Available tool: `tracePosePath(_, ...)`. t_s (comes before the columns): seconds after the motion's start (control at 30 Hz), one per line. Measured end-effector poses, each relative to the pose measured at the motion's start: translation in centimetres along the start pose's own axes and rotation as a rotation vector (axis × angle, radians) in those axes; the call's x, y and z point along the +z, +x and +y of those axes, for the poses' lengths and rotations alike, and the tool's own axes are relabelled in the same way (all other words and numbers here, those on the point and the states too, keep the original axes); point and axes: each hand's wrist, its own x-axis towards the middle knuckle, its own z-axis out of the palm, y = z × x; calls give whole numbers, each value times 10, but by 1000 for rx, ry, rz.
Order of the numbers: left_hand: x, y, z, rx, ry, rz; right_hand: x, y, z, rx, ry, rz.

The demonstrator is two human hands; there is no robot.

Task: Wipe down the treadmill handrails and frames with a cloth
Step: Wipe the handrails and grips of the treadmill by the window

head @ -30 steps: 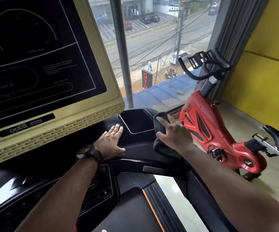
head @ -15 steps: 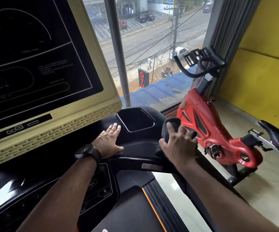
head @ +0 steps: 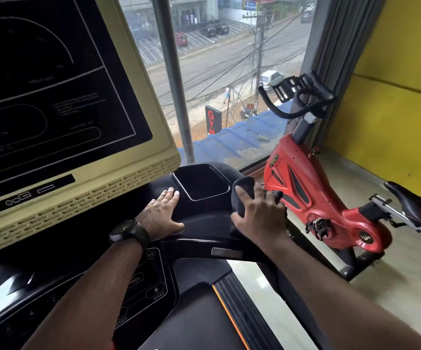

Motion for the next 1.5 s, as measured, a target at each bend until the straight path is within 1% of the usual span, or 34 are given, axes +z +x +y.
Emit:
tracePosePath(0.07,0,-1,0,4,-3,2,-6,25,5,113,139,-91)
tracePosePath(0.1,0,-1,0,0,-6,5,-7,28,3,180,163,-93)
tracePosePath(0.13,0,-2,0,-3,-7,9,-6,23,-3,217,127,-56)
tracePosePath(0.17,0,-2,0,-3,-8,8,-2,13,-10,201,47,8)
tracePosePath(0.23,0,0,-1,5,-14,3,8,-9,-19,44,-99,45)
tracePosePath(0.3,1,0,-1,6,-19,0,11,-4,-18,-105,-114,38)
tracePosePath(0.33,0,0,-1,5,-20,2,9,10,-14,-129,-77,39)
tracePosePath(0.37,0,0,-1,4,-20,4,5,25,-11,-118,-26,11)
tracePosePath(0.43,0,-1,-1,6,-23,7,2,45,-7,-7,76,-60)
tracePosePath(0.5,0,-2,-1,3,-29,8,3,39,-14,88,92,-15)
tracePosePath(0.57,0,-1,-1,3,-33,6,11,24,-17,15,18,50)
tracePosePath(0.63,0,0,-2,7,-37,2,9,31,-10,-102,51,26)
tracePosePath(0.67,0,-1,-2,8,-38,1,5,44,-4,-94,115,-31)
tracePosePath(0.73,0,-1,-1,4,-40,2,-3,72,7,26,293,-154)
tracePosePath(0.77,0,-1,-2,2,-41,3,-4,77,9,77,326,-165)
tracePosePath(0.8,1,-1,-2,1,-41,3,-3,74,7,85,297,-133)
tracePosePath(0.83,1,-1,-2,1,-40,2,0,66,3,22,221,-59)
tracePosePath(0.9,1,-1,-2,3,-41,-1,11,42,-2,-264,36,34)
tracePosePath(0.97,-1,-1,-1,3,-38,-7,17,30,2,-545,-118,25)
tracePosePath(1.07,-2,-2,1,-3,-28,-11,10,39,10,-804,-275,-24)
tracePosePath(1.17,-2,-3,1,-9,-25,-8,6,38,13,-1125,-428,40)
tracePosePath(1.2,-2,-3,1,-10,-26,-10,4,39,12,-1222,-461,39)
tracePosePath(1.23,-3,-3,2,-11,-28,-11,3,42,10,-1303,-509,1)
tracePosePath(1.27,-3,-4,2,-13,-30,-12,5,46,7,-1358,-588,-56)
tracePosePath(1.33,-4,-6,3,-15,-31,-13,7,55,-6,-1395,-789,-151)
tracePosePath(1.43,-5,-7,3,-15,-38,-22,21,50,-25,-1394,-1158,-154)
tracePosePath(1.5,-6,-8,3,-16,-42,-25,21,45,-30,-1379,-1257,-135)
